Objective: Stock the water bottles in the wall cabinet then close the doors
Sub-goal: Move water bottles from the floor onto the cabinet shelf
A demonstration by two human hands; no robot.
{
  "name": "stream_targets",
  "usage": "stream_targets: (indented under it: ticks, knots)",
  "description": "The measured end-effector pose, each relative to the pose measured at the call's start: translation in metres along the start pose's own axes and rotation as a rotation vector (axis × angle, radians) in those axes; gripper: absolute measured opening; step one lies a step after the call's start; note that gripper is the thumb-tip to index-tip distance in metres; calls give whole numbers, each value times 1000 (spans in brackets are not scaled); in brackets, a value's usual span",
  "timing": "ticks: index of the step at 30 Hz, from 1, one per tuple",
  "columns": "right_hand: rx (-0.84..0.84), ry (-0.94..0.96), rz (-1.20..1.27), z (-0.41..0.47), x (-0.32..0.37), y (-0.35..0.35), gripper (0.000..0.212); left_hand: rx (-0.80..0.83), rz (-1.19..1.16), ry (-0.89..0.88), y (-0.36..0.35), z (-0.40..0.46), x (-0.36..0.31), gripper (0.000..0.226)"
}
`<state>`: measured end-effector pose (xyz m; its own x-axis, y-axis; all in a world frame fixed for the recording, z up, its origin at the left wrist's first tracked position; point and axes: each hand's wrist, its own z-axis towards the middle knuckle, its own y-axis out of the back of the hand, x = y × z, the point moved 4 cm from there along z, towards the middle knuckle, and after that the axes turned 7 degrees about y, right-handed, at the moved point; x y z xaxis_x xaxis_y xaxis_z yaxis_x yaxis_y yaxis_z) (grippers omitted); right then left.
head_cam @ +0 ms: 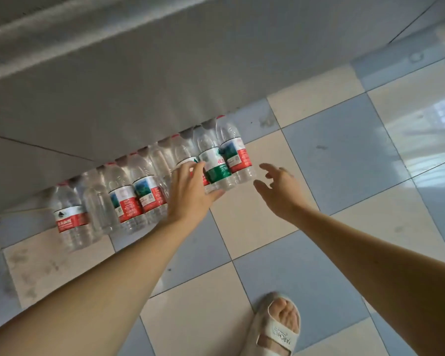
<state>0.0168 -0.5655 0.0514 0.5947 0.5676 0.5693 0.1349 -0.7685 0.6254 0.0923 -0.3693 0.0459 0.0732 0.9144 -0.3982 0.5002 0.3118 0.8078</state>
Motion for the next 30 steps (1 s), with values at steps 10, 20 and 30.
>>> stream_targets:
  ticks: [10,20,30]
  knots:
    - [-22,194,-17,69,-49,-87,63,-60,498,-127,-105,51,26,74]
    - [-54,105,71,-11,-83,-103,69,149,638,-263,-117,-18,27,77]
    - [-104,45,99,-43,-117,-99,58,171,-1,-32,-123,-54,23,60]
